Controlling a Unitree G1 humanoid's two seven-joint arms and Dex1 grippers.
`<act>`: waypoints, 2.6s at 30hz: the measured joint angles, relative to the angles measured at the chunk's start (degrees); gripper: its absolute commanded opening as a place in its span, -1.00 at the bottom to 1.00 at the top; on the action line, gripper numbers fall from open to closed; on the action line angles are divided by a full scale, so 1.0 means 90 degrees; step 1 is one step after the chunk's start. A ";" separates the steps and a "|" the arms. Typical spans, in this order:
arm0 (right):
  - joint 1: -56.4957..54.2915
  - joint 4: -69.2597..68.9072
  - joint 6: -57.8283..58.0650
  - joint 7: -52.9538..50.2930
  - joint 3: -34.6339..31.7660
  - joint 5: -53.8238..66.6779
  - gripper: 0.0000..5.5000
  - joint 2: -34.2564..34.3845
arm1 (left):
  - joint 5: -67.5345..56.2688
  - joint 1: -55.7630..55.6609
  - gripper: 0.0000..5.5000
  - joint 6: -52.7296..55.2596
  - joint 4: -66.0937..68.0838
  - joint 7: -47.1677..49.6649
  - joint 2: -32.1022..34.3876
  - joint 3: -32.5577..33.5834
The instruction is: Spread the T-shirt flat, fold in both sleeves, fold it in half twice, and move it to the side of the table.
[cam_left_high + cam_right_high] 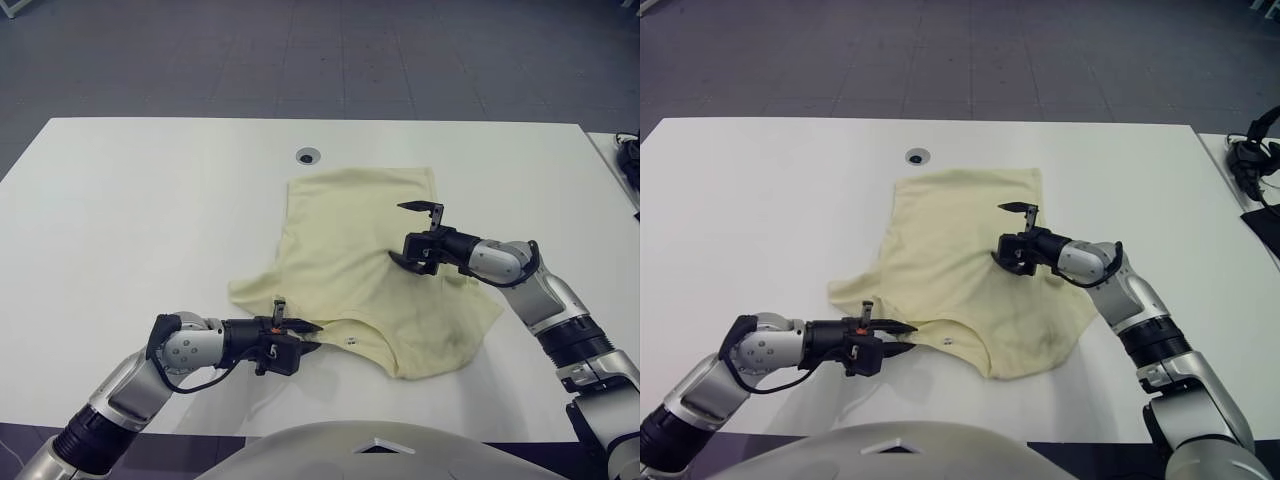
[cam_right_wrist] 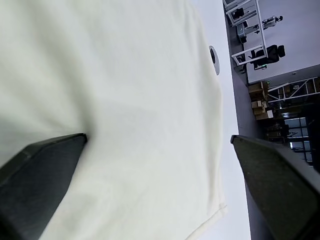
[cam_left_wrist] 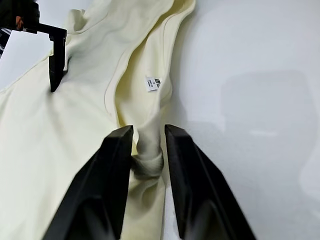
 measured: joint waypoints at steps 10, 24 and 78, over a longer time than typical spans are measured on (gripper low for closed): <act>0.0018 -0.0003 0.0007 -0.0001 0.0000 0.0001 0.96 0.0000 | -0.0327 0.0530 -0.29 0.0192 -0.0435 -0.0424 0.0555 0.0099; 0.0076 0.0002 0.0031 -0.0026 -0.0003 0.0001 0.96 0.0001 | -0.1821 0.0695 -0.84 0.0979 -0.1126 -0.0754 0.0907 0.0817; 0.1083 -0.1260 0.0433 0.0737 -0.1611 0.2650 0.96 0.0082 | -0.0755 0.0658 0.96 0.0249 0.0079 0.0006 0.0374 0.0688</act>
